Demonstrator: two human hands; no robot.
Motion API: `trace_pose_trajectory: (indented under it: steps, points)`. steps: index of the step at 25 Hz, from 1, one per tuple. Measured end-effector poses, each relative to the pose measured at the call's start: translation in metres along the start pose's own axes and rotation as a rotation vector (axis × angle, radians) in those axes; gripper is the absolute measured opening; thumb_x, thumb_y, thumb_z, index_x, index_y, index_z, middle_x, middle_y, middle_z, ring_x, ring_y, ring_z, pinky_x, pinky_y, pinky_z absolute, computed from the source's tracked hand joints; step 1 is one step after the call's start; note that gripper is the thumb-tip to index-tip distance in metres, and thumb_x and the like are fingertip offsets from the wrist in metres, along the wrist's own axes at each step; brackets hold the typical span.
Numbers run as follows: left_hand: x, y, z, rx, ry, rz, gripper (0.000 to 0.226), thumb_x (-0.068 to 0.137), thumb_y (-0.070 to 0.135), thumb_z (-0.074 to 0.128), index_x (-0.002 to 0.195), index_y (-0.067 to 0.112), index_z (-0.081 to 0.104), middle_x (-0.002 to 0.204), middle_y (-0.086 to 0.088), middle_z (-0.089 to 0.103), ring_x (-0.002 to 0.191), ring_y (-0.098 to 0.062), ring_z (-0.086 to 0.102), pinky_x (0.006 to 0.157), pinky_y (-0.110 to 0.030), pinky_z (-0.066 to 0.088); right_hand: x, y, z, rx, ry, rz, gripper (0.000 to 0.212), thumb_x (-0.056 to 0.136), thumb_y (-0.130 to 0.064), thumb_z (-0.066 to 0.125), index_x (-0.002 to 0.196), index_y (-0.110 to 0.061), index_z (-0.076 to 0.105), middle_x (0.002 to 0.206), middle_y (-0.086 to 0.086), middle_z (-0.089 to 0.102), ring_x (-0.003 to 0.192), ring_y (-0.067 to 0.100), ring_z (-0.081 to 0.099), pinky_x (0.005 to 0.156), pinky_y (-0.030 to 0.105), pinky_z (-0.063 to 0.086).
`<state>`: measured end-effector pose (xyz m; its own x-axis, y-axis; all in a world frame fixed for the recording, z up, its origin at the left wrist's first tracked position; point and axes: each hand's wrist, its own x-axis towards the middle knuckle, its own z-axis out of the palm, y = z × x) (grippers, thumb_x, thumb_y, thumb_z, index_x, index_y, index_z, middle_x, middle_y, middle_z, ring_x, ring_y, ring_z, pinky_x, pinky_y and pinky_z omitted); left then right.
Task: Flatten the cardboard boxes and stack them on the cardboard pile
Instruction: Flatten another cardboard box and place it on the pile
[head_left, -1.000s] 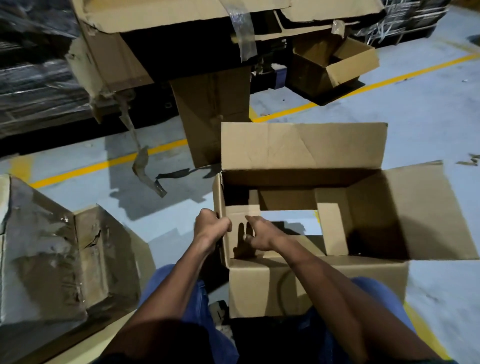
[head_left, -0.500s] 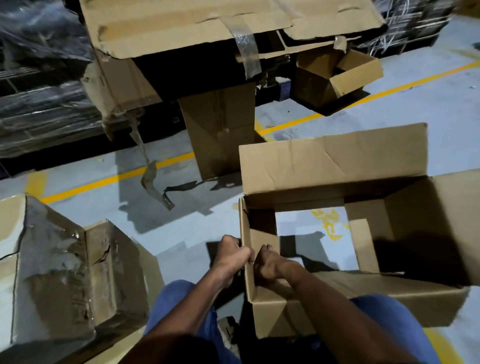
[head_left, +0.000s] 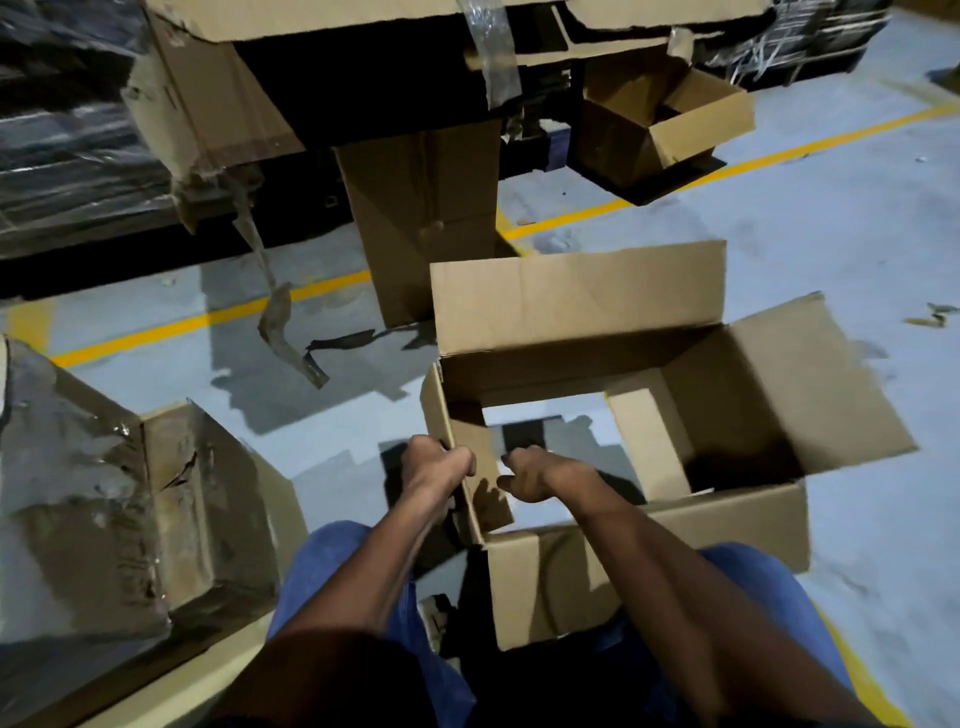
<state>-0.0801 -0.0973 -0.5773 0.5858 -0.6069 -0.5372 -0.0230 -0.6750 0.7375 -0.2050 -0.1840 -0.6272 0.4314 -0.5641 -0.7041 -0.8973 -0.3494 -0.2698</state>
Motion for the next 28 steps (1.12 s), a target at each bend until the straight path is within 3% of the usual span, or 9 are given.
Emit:
trace_pose_trajectory:
  steps: [4, 8, 12, 15, 17, 18, 21, 23, 28]
  points:
    - [0.006, -0.002, -0.005, -0.019, 0.062, -0.021, 0.015, 0.072, 0.004, 0.07, 0.069, 0.01, 0.056, 0.07, -0.005, 0.061, 0.065, -0.022, 0.062, 0.066, -0.041, 0.061, -0.015, 0.006, -0.01, 0.028, -0.045, 0.017, 0.068, 0.101, -0.059, 0.034, 0.148, -0.011, 0.045, 0.155, 0.012, 0.042, 0.137, 0.034, 0.044, 0.113, 0.047, 0.035]
    - [0.005, -0.003, -0.013, -0.084, 0.097, -0.062, 0.012, 0.073, 0.004, 0.07, 0.074, 0.007, 0.058, 0.079, -0.011, 0.065, 0.069, -0.025, 0.062, 0.055, -0.034, 0.055, -0.022, 0.007, -0.006, -0.048, -0.09, 0.003, 0.068, 0.103, -0.058, 0.028, 0.152, -0.012, 0.037, 0.16, 0.01, 0.033, 0.143, 0.033, 0.037, 0.117, 0.045, 0.03]
    - [0.009, -0.006, -0.018, -0.185, 0.074, -0.093, 0.015, 0.07, 0.005, 0.069, 0.084, 0.008, 0.064, 0.082, -0.01, 0.069, 0.074, -0.026, 0.066, 0.063, -0.04, 0.06, -0.024, 0.0, -0.017, -0.055, -0.083, 0.01, 0.074, 0.1, -0.063, 0.033, 0.152, -0.012, 0.036, 0.16, 0.009, 0.033, 0.144, 0.032, 0.035, 0.117, 0.048, 0.029]
    - [0.013, -0.002, -0.015, -0.276, 0.133, -0.098, 0.013, 0.07, 0.004, 0.07, 0.083, 0.005, 0.067, 0.082, -0.012, 0.071, 0.07, -0.026, 0.068, 0.059, -0.036, 0.059, -0.026, 0.005, -0.024, -0.094, -0.089, 0.023, 0.07, 0.096, -0.069, 0.032, 0.123, -0.011, 0.06, 0.145, 0.012, 0.051, 0.124, 0.032, 0.053, 0.108, 0.048, 0.04]
    - [0.016, 0.001, -0.012, -0.311, 0.172, -0.095, 0.017, 0.068, 0.005, 0.07, 0.084, 0.002, 0.069, 0.081, -0.013, 0.072, 0.068, -0.025, 0.067, 0.057, -0.031, 0.056, -0.028, 0.01, -0.025, -0.126, -0.096, 0.025, 0.064, 0.095, -0.072, 0.031, 0.094, -0.015, 0.061, 0.139, 0.014, 0.055, 0.109, 0.03, 0.056, 0.104, 0.047, 0.043]
    - [0.016, 0.001, -0.01, -0.325, 0.18, -0.096, 0.019, 0.067, 0.006, 0.07, 0.086, 0.002, 0.069, 0.082, -0.013, 0.072, 0.069, -0.025, 0.068, 0.058, -0.032, 0.057, -0.029, 0.012, -0.024, -0.135, -0.103, 0.03, 0.065, 0.094, -0.073, 0.031, 0.096, -0.016, 0.062, 0.141, 0.013, 0.054, 0.11, 0.03, 0.055, 0.104, 0.047, 0.043]
    - [0.015, 0.002, -0.009, -0.385, 0.211, -0.116, 0.018, 0.068, 0.005, 0.069, 0.086, 0.002, 0.068, 0.082, -0.012, 0.071, 0.069, -0.025, 0.067, 0.058, -0.029, 0.055, -0.038, 0.008, -0.02, -0.124, -0.142, 0.043, 0.076, 0.093, -0.073, 0.03, 0.133, -0.013, 0.056, 0.147, 0.009, 0.049, 0.127, 0.033, 0.052, 0.106, 0.046, 0.041]
    - [0.017, 0.004, -0.013, -0.442, 0.243, -0.139, 0.015, 0.069, 0.003, 0.067, 0.084, 0.001, 0.066, 0.08, -0.013, 0.071, 0.068, -0.026, 0.068, 0.056, -0.03, 0.055, -0.048, 0.0, -0.022, -0.077, -0.144, 0.031, 0.072, 0.095, -0.07, 0.03, 0.132, -0.014, 0.056, 0.142, 0.01, 0.053, 0.122, 0.034, 0.053, 0.102, 0.044, 0.041]
    - [0.026, 0.0, -0.017, -0.539, 0.296, -0.226, 0.017, 0.07, -0.005, 0.062, 0.087, -0.007, 0.062, 0.076, -0.017, 0.064, 0.058, -0.027, 0.063, 0.063, -0.05, 0.059, -0.099, -0.028, -0.051, -0.087, -0.153, -0.056, 0.056, 0.1, -0.057, 0.042, 0.121, -0.01, 0.063, 0.119, 0.006, 0.066, 0.108, 0.029, 0.065, 0.099, 0.044, 0.052]
